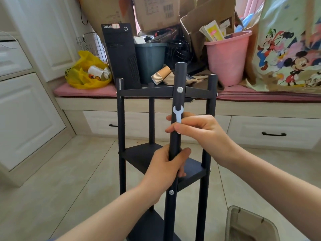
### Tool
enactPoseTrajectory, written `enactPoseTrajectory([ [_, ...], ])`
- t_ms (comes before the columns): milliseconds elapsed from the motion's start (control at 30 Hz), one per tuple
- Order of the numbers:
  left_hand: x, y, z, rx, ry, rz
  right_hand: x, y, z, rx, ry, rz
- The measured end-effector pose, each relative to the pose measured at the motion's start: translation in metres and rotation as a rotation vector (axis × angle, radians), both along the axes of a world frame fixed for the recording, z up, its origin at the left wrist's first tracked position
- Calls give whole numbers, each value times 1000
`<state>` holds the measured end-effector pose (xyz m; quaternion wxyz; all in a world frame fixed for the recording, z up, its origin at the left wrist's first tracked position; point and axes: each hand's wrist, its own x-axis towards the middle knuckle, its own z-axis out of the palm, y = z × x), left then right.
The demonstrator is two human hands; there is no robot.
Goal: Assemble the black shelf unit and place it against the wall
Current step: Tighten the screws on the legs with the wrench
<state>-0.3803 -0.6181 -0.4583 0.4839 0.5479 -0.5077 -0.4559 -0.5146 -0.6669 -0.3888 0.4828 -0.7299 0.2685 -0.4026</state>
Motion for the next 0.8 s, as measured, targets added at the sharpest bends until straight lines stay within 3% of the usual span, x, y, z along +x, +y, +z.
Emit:
enactPoseTrajectory([
  [200, 1, 0, 2, -50, 12, -51, 3, -1, -1, -58, -40, -41],
  [500, 5, 9, 13, 2, 285, -134, 6, 0, 4, -127, -91, -41],
  [800, 2, 13, 15, 43, 291, -176, -3, -9, 1, -151, -5, -135],
])
